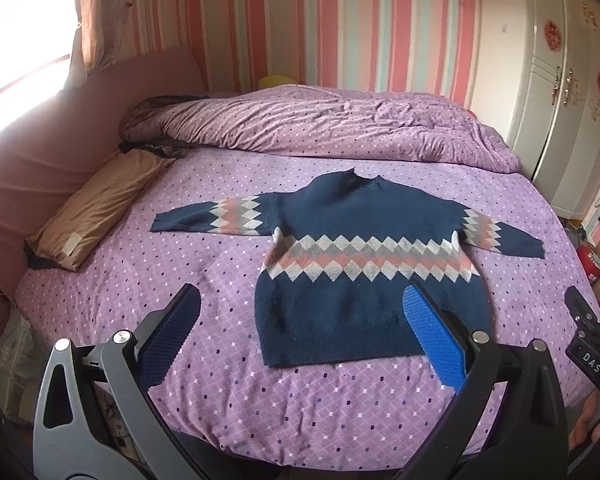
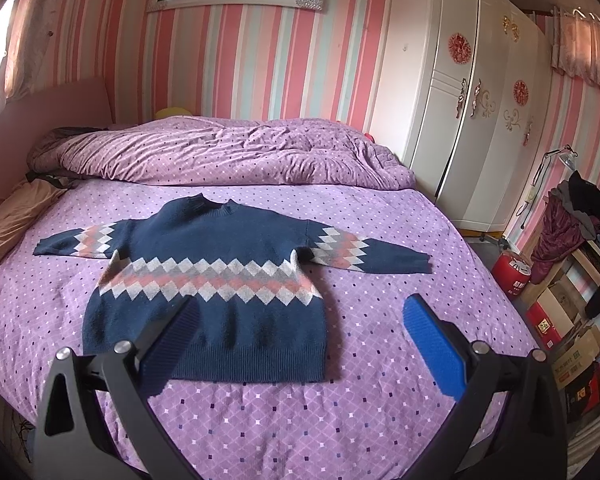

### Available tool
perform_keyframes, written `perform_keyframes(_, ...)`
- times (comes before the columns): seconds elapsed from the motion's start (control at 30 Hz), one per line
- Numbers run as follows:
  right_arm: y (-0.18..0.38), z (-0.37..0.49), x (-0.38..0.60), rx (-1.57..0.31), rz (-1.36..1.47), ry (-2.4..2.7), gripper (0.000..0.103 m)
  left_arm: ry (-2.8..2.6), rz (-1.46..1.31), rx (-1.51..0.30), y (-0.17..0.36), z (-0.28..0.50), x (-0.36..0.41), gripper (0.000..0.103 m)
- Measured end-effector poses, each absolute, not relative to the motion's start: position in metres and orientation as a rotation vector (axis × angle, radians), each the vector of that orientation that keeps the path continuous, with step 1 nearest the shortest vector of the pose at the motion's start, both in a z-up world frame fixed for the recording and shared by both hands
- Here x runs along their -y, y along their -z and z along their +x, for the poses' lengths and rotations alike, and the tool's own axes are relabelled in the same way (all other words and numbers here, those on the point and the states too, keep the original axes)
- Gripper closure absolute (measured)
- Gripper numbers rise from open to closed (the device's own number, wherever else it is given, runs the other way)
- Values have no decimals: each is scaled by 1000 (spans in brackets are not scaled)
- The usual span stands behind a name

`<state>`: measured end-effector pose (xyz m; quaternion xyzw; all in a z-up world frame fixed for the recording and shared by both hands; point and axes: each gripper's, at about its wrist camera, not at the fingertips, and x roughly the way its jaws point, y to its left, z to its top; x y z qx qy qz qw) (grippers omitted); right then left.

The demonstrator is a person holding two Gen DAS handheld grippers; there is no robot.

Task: Fold small clothes

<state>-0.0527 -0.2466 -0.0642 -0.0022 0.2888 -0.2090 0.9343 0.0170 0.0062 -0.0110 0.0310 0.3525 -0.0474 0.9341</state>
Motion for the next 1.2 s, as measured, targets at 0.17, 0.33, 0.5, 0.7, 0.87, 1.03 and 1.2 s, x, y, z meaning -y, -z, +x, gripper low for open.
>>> perform_keyframes(0.17, 68, -44, 251, -602, -7, 435, 1, 61, 79, -736, 20, 33, -8, 3)
perform_keyframes(0.33, 75, -23, 256, -624, -8, 441, 1, 66, 72, -750, 30, 53, -8, 3)
perform_keyframes(0.5, 84, 4, 260, -641, -11, 443, 1, 66, 65, -774, 43, 82, -6, 3)
perform_keyframes(0.7, 99, 43, 263, -662, -23, 451, 1, 47, 65, -785, 59, 127, -9, 3)
perform_keyframes(0.87, 113, 78, 264, -681, -28, 463, 1, 20, 87, -785, 72, 163, -14, 3)
perform_keyframes(1.03, 120, 113, 255, -678, -39, 476, 1, 17, 86, -805, 90, 205, -29, 3)
perform_keyframes(1.2, 129, 145, 239, -669, -53, 464, 1, 43, 75, -836, 111, 242, -50, 3)
